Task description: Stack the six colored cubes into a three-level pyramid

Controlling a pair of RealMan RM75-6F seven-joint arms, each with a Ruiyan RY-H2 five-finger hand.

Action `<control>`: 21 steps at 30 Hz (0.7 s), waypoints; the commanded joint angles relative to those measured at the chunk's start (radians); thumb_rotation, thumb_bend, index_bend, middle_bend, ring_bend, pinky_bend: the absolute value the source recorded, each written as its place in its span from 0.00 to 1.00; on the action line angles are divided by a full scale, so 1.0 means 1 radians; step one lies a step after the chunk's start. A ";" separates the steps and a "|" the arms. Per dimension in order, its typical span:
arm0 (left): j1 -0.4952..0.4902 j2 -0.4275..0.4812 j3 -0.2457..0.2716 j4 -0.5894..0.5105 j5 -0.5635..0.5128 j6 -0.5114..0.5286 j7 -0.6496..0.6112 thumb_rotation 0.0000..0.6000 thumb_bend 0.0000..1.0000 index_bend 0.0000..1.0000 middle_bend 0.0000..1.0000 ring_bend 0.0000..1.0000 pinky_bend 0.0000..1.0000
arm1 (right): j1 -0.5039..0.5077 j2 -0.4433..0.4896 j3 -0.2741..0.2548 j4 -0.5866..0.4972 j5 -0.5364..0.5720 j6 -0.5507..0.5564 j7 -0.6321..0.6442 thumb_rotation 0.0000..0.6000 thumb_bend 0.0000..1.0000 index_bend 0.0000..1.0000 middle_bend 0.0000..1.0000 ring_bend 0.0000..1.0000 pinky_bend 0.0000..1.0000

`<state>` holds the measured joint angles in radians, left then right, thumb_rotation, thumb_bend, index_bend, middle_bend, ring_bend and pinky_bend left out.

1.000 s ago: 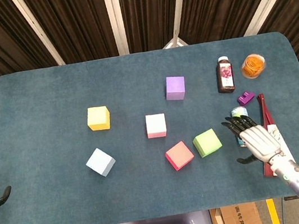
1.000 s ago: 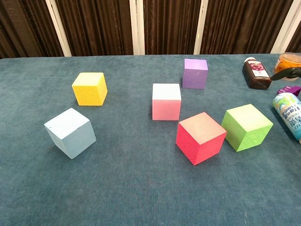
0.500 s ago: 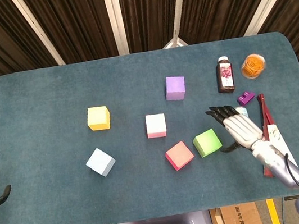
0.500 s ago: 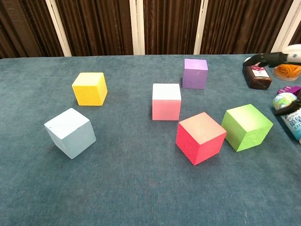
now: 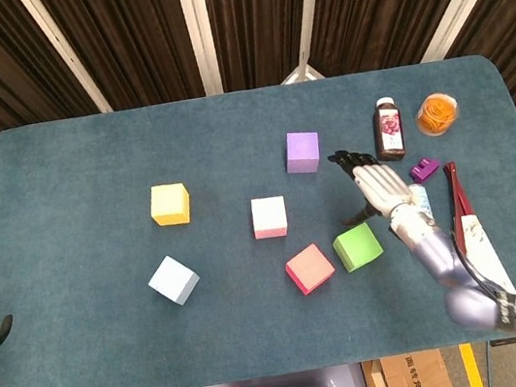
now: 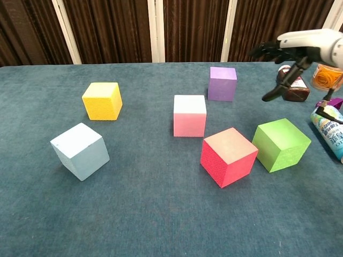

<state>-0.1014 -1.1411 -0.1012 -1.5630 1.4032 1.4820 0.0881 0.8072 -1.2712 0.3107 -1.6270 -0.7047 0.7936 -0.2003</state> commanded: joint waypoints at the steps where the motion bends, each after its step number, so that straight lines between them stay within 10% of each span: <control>1: -0.003 -0.002 -0.012 0.005 -0.018 -0.003 0.004 1.00 0.36 0.05 0.00 0.00 0.00 | 0.116 -0.090 0.022 0.095 0.186 0.044 -0.115 1.00 0.13 0.09 0.06 0.00 0.00; 21: -0.015 -0.019 -0.041 0.026 -0.086 -0.022 0.041 1.00 0.36 0.05 0.00 0.00 0.00 | 0.315 -0.371 0.067 0.530 0.399 0.051 -0.247 1.00 0.13 0.12 0.06 0.00 0.00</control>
<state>-0.1154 -1.1605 -0.1411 -1.5375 1.3185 1.4606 0.1304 1.1067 -1.6148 0.3632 -1.1277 -0.3024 0.8439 -0.4505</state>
